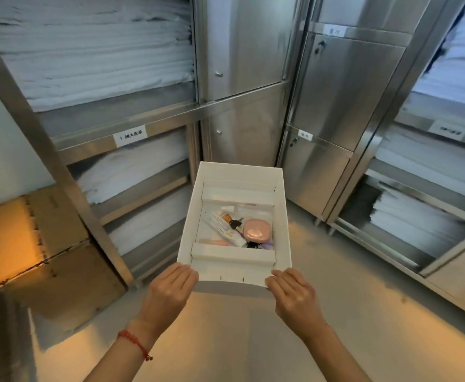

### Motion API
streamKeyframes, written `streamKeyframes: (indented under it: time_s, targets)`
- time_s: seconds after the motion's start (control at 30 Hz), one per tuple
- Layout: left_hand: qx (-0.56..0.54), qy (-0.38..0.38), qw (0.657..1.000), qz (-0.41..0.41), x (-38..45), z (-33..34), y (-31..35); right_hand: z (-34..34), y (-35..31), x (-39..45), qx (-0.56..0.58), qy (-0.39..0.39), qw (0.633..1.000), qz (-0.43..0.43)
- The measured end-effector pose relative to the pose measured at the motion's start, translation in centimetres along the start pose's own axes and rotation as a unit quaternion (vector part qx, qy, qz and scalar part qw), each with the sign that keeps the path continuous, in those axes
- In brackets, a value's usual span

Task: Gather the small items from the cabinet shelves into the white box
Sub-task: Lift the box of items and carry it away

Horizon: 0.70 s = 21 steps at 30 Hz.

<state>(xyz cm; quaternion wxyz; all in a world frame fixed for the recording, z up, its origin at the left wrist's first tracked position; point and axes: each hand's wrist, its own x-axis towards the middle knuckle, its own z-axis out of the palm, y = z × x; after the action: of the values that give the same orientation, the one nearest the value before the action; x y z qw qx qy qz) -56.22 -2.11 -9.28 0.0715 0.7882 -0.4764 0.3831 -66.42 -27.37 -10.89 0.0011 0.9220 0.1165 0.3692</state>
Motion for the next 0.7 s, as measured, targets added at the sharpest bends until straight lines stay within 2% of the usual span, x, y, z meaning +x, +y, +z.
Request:
streamKeyframes:
  time_s: [0.7]
  targets:
    - [-0.163, 0.046, 0.972, 0.162, 7.9, 3.9, 11.6, -10.5, 2.9, -13.1, -0.136, -0.040, 0.974, 0.179]
